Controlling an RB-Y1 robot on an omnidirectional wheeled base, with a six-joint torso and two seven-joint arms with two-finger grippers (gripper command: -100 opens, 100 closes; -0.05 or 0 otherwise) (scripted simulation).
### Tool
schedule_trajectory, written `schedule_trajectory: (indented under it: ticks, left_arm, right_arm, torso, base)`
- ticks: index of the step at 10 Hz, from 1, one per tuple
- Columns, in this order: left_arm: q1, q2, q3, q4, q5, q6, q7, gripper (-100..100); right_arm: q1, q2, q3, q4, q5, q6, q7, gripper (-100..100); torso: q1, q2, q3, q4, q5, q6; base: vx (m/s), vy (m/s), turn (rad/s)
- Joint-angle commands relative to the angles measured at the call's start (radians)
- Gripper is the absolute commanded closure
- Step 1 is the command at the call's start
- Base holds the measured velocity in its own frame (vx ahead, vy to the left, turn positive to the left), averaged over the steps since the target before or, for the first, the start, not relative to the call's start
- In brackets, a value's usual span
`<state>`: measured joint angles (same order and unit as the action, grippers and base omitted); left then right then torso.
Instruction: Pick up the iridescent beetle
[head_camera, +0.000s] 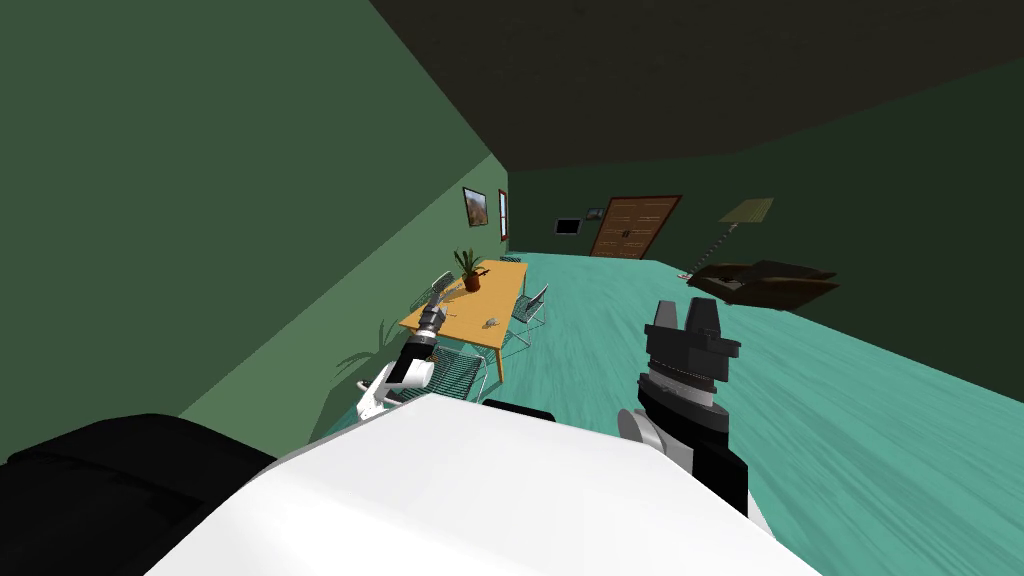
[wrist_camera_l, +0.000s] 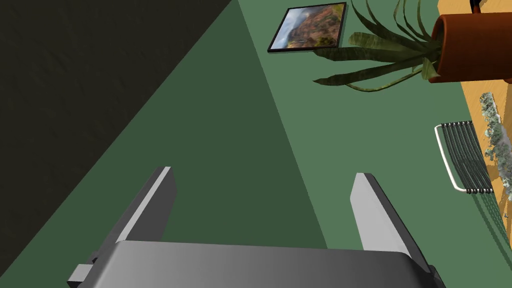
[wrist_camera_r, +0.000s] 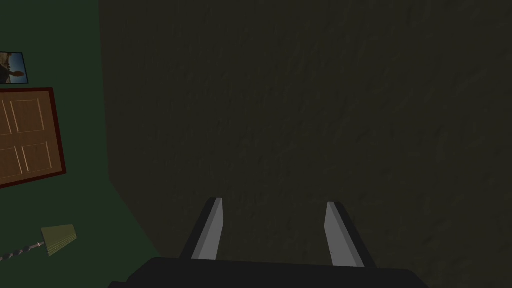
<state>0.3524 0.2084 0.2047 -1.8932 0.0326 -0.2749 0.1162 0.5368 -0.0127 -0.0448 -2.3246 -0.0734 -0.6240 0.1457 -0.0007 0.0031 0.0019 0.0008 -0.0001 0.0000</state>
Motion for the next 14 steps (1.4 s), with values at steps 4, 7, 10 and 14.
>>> schedule_trajectory:
  ticks: [4,7,10,14]
  left_arm:
    - [-0.071,0.038,0.050,0.128,0.015,0.054,-0.002,-100]
    - [-0.104,0.051,0.070,0.209,0.020,0.079,-0.005,-100]
    - [-0.173,0.073,0.109,0.311,0.032,0.132,-0.010,-100]
    - [-0.246,0.093,0.147,0.419,0.044,0.192,-0.016,-100]
  right_arm:
    - [0.000,0.000,0.000,0.000,0.000,0.000,0.000,0]
    - [0.000,0.000,0.000,0.000,0.000,0.000,0.000,0]
    - [0.000,0.000,0.000,0.000,0.000,0.000,0.000,0]
    - [0.000,0.000,0.000,0.000,0.000,0.000,0.000,0]
  torso:
    - [0.000,-0.001,-0.001,0.000,0.000,0.000]
    - [0.000,-0.002,-0.001,0.000,0.000,0.000]
    - [-0.001,-0.003,-0.002,-0.001,0.000,0.000]
    - [-0.001,-0.004,-0.002,-0.001,0.000,0.000]
  base:
    - [-0.032,-0.006,0.037]
    - [-0.020,-0.008,0.028]
    - [-0.010,-0.014,0.035]
    - [0.004,-0.022,0.022]
